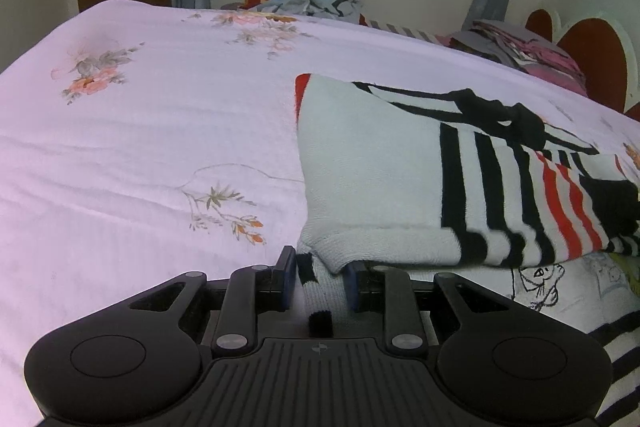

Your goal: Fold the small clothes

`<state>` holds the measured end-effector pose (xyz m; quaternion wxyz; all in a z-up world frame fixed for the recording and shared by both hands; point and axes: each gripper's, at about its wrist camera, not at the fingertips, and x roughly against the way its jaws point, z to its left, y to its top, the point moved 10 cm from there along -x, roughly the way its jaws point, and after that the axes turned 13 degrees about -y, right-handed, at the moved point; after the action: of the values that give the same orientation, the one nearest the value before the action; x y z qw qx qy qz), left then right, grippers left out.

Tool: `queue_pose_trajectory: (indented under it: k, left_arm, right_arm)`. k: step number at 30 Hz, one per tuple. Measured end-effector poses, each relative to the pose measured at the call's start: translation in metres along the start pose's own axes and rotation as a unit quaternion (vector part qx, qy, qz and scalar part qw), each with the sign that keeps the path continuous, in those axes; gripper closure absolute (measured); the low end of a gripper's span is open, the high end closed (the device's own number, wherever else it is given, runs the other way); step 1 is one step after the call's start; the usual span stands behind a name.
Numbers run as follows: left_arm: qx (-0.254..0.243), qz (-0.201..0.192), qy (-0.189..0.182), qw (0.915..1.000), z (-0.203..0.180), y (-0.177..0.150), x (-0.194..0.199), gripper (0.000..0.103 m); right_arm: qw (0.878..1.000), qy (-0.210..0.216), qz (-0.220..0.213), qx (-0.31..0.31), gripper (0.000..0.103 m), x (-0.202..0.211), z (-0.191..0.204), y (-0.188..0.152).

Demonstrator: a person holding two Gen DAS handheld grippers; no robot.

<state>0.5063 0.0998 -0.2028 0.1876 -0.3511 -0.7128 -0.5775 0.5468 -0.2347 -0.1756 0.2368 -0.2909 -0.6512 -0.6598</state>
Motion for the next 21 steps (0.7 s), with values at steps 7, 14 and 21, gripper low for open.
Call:
queue_pose_trajectory:
  k: [7,14,21]
  left_arm:
    - [-0.005,0.003,0.000,1.0000,0.000,0.000,-0.002,0.078]
    - [-0.032,-0.012,-0.019,0.9992,-0.010,0.011,0.033,0.057]
    - [-0.063,-0.012,-0.057,0.9963,-0.064,0.028,0.006,0.034]
  right_arm:
    - [1.000,-0.016,0.025,0.007,0.094,-0.014,-0.004,-0.012]
    - [0.997,-0.061,-0.014,0.037,0.081,0.010,-0.006,0.004]
    - [0.997,-0.020,0.016,0.076,0.085,0.005,0.041,-0.006]
